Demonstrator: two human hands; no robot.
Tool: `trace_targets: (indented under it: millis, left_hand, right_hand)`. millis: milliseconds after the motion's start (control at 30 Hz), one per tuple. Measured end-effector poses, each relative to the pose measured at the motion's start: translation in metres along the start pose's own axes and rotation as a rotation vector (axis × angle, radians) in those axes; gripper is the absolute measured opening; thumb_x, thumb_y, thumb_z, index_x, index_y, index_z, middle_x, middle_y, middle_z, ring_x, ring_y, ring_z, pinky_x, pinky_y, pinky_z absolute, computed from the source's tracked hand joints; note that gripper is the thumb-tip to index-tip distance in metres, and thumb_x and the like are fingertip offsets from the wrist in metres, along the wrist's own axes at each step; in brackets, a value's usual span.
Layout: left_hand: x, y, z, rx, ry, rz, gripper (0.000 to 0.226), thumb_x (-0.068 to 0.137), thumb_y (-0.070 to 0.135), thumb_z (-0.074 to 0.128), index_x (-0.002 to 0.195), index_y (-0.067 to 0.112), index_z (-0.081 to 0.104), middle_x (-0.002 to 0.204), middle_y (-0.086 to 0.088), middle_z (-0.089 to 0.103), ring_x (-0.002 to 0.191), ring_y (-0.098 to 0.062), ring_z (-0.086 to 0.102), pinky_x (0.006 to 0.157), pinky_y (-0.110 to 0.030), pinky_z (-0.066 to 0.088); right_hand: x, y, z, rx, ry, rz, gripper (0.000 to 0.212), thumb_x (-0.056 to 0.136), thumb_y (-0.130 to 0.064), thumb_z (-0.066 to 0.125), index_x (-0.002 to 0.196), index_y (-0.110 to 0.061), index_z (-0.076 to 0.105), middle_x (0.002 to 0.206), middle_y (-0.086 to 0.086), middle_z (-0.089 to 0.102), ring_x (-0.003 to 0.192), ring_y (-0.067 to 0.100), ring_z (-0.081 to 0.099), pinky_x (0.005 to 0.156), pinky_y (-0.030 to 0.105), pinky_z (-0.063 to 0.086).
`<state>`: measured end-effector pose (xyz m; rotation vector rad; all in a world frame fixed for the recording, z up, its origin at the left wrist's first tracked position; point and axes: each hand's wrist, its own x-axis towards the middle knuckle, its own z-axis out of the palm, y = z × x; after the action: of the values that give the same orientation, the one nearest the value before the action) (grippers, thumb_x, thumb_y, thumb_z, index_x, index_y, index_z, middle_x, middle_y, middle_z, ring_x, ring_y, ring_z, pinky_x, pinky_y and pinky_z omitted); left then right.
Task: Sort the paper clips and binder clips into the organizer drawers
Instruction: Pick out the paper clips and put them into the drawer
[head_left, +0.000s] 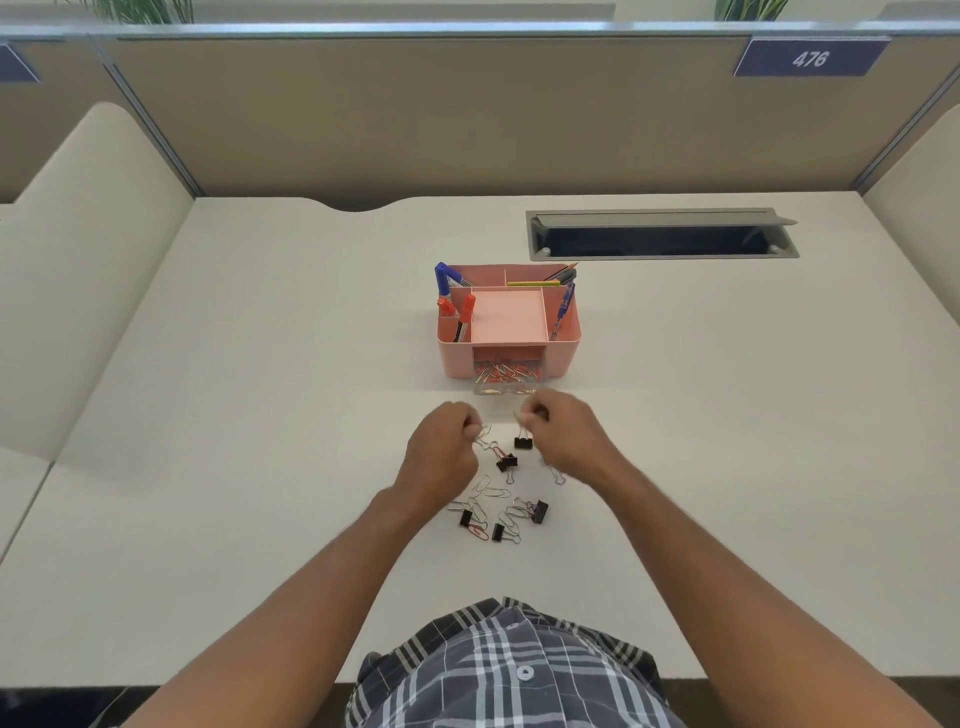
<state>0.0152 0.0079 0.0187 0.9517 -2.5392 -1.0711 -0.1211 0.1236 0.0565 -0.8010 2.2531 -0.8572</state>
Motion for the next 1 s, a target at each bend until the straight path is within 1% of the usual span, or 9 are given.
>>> trace_targets:
  millis: [67,167,300,367,500,667,767,867,1000]
  left_hand:
    - [0.016,0.016,-0.007,-0.064,0.032,0.036,0.017,0.091,0.007,0.051,0.08,0.02,0.052,0.08,0.003,0.059,0.076,-0.02,0.056,0.065,-0.038,0.049]
    - [0.042,0.039,-0.016,-0.097,0.065,0.078,0.018,0.092,0.007,0.052,0.081,0.02,0.053,0.08,0.001,0.06,0.074,-0.019,0.057,0.063,-0.035,0.049]
    - [0.065,0.052,-0.018,-0.191,0.095,-0.035,0.012,0.094,0.009,0.054,0.087,0.016,0.061,0.083,0.001,0.063,0.078,-0.015,0.057,0.064,-0.024,0.046]
    - [0.071,0.05,-0.018,-0.24,0.108,-0.094,0.01,0.096,0.009,0.054,0.092,0.014,0.062,0.087,0.001,0.063,0.081,-0.013,0.057,0.063,-0.019,0.043]
    - [0.074,0.045,-0.02,-0.313,0.105,-0.117,0.011,0.095,0.009,0.056,0.088,0.015,0.062,0.083,0.004,0.062,0.077,-0.012,0.057,0.064,-0.02,0.042]
    - [0.078,0.049,-0.019,-0.261,0.091,-0.113,0.01,0.096,0.009,0.055,0.091,0.015,0.062,0.086,0.002,0.062,0.078,-0.01,0.056,0.062,-0.017,0.042]
    - [0.08,0.048,-0.018,-0.2,0.078,-0.079,0.014,0.095,0.005,0.054,0.091,0.015,0.063,0.089,0.0,0.063,0.083,-0.013,0.058,0.067,-0.019,0.047]
    - [0.079,0.046,-0.018,-0.154,0.058,-0.036,0.02,0.094,0.001,0.052,0.092,0.015,0.065,0.093,-0.001,0.064,0.087,-0.014,0.059,0.071,-0.018,0.047]
    - [0.073,0.041,-0.022,-0.148,0.058,0.012,0.026,0.091,-0.003,0.047,0.09,0.015,0.066,0.089,-0.001,0.065,0.084,-0.014,0.058,0.067,-0.015,0.044]
  right_hand:
    - [0.01,-0.011,-0.013,0.026,0.092,-0.026,0.01,0.095,-0.023,0.057,0.088,-0.019,0.062,0.085,-0.004,0.064,0.073,0.011,0.058,0.062,0.024,0.045]
    - [0.024,-0.025,-0.025,0.05,0.18,-0.069,0.009,0.094,-0.019,0.058,0.088,-0.017,0.063,0.086,-0.003,0.064,0.078,0.013,0.058,0.068,0.027,0.045]
    - [0.041,-0.031,-0.028,0.127,0.188,-0.033,0.008,0.092,-0.018,0.061,0.085,-0.018,0.064,0.084,-0.001,0.065,0.082,0.02,0.062,0.076,0.038,0.057]
    - [0.046,-0.029,-0.028,0.168,0.186,-0.017,0.008,0.091,-0.019,0.063,0.083,-0.019,0.064,0.082,-0.001,0.065,0.08,0.02,0.063,0.078,0.043,0.058]
    - [0.05,-0.027,-0.027,0.155,0.183,-0.017,0.009,0.09,-0.018,0.063,0.081,-0.019,0.064,0.082,0.0,0.067,0.08,0.021,0.063,0.076,0.039,0.057]
    - [0.054,-0.033,-0.025,0.034,0.19,-0.057,0.007,0.09,-0.013,0.062,0.085,-0.015,0.065,0.087,0.003,0.065,0.081,0.02,0.058,0.064,0.027,0.046]
    - [0.056,-0.034,-0.025,-0.055,0.186,-0.088,0.006,0.091,-0.012,0.061,0.088,-0.014,0.066,0.09,0.005,0.066,0.085,0.021,0.059,0.068,0.031,0.05]
    - [0.055,-0.032,-0.027,-0.09,0.176,-0.115,0.013,0.09,-0.006,0.058,0.092,-0.012,0.069,0.093,0.005,0.067,0.089,0.022,0.06,0.077,0.036,0.054]
    - [0.049,-0.029,-0.031,-0.049,0.184,-0.136,0.021,0.089,-0.002,0.054,0.094,-0.012,0.072,0.093,0.002,0.068,0.09,0.02,0.06,0.078,0.032,0.054]
